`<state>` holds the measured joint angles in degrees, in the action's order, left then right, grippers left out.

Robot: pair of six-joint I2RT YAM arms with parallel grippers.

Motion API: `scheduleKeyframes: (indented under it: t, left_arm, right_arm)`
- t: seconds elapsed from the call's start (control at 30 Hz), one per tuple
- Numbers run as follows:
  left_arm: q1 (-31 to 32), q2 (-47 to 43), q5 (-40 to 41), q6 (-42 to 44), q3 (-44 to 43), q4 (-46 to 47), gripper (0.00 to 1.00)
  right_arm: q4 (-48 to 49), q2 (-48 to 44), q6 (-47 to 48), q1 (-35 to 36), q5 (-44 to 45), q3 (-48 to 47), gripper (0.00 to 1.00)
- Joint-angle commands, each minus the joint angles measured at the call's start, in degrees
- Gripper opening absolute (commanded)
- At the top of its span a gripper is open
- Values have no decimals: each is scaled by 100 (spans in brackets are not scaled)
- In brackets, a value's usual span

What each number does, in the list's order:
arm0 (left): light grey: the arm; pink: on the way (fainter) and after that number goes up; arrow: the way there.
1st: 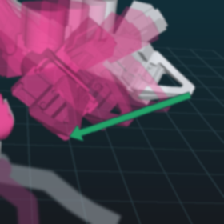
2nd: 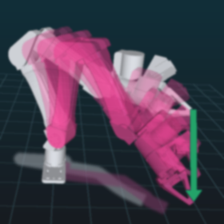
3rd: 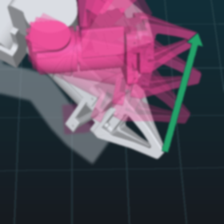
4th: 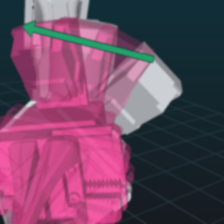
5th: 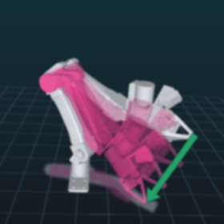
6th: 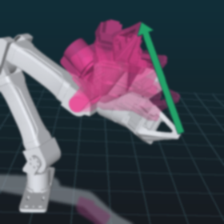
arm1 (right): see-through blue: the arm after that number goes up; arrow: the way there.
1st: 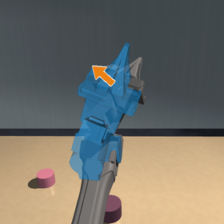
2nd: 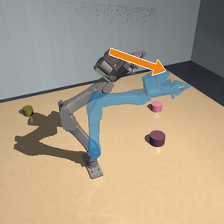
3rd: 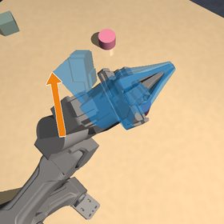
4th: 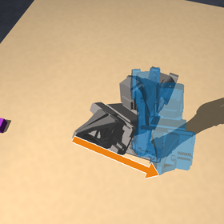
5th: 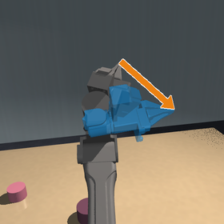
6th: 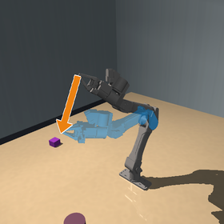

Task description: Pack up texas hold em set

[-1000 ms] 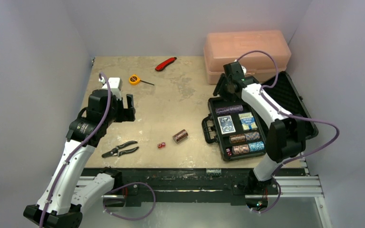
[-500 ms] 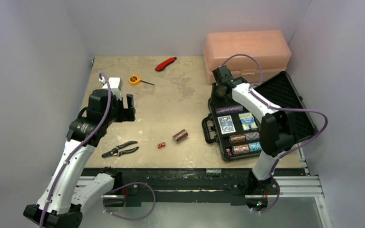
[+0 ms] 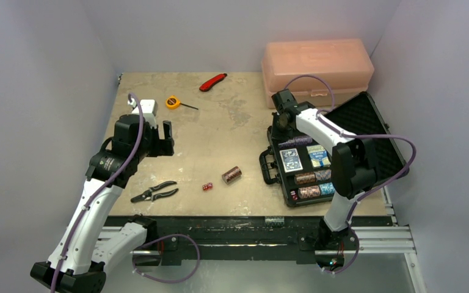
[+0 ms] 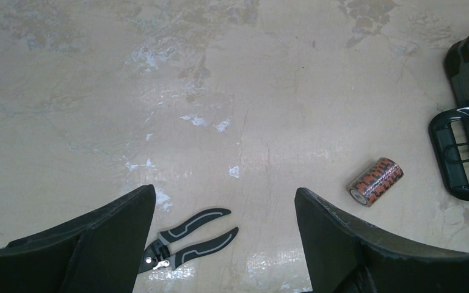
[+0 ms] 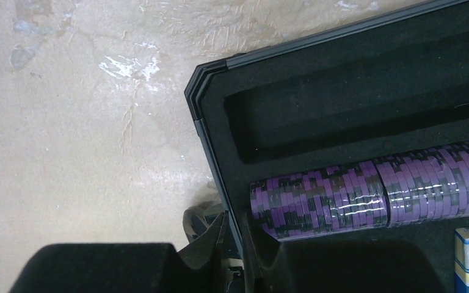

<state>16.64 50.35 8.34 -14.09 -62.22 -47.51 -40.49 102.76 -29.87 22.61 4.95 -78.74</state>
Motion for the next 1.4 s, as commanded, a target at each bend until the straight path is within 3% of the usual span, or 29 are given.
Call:
scheduleKeyframes:
  t: [0.0, 0.27, 0.67, 0.97, 1.27, 1.37]
  left_arm:
    - [23, -6, 79, 11, -10, 128, 84]
    - [23, -6, 93, 12, -14, 129, 84]
    - [23, -7, 71, 2, -1, 125, 84]
    - [23, 2, 54, 3, -1, 131, 84]
    - [23, 1, 63, 2, -2, 124, 84]
    - [23, -12, 63, 2, -1, 127, 84]
  right_arm:
    - [17, 44, 68, 33, 90, 76, 15]
    - [-162, 84, -77, 33, 435, 128, 13]
    - [-265, 67, -448, -263, 1128, 325, 20]
    - [-153, -127, -694, -995, 1108, 569, 23]
    - [-174, -52, -717, -1101, 1051, 544, 26]
    - [-134, -208, -593, -1101, 1086, 571, 32]
